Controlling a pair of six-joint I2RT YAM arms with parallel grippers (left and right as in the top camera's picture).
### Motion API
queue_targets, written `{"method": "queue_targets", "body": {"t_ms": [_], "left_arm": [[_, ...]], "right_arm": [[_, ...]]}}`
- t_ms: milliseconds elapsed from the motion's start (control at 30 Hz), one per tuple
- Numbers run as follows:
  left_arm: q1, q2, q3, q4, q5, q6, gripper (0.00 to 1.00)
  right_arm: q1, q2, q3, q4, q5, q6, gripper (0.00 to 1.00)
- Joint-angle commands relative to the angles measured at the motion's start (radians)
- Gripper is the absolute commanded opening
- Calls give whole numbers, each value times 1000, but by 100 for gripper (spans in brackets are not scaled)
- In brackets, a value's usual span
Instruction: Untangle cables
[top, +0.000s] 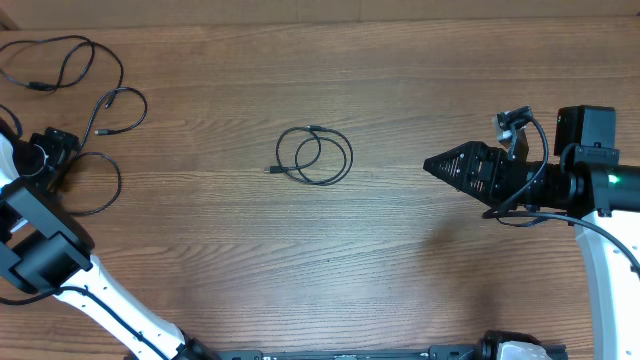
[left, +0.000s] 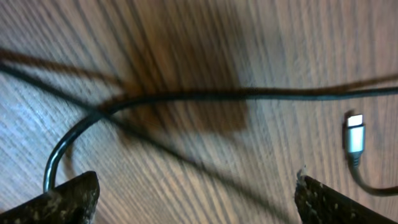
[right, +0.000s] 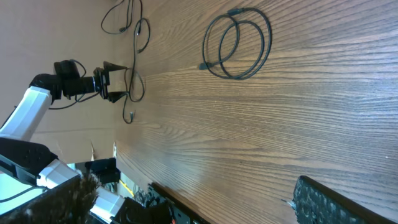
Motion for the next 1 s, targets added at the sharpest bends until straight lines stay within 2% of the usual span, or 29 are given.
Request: {"method": "queue_targets", "body": {"t_ms": [0,133,267,433,533,633,700,733,900,967], "left_arm": [[8,-7,-5,60,29,-10,100],[8,-3,-5,76,27,-10,99],[7,0,-6,74,28,-10,90],[3,0,-11,68,28,-9,90],[3,0,-29,70,27,-10,84],[3,0,-75,95,18,-9,81],[3,0,-85,102,8,-9,73],[4,0,-85,102,-15,-8,63],[4,-3,-74,100,-36,-4,45],[4,-9,-72,100,-42,-4,27]], "right_arm": [[-3,0,25,3,3,0,100],[-3,0,25,3,3,0,100],[-3,0,25,3,3,0,100],[-3,0,25,3,3,0,100],[-3,0,25,2,3,0,100],[-3,0,25,3,3,0,100],[-3,0,25,3,3,0,100],[-3,0,25,3,3,0,100],[-3,0,25,3,3,0,100],[-3,0,25,3,3,0,100]]}}
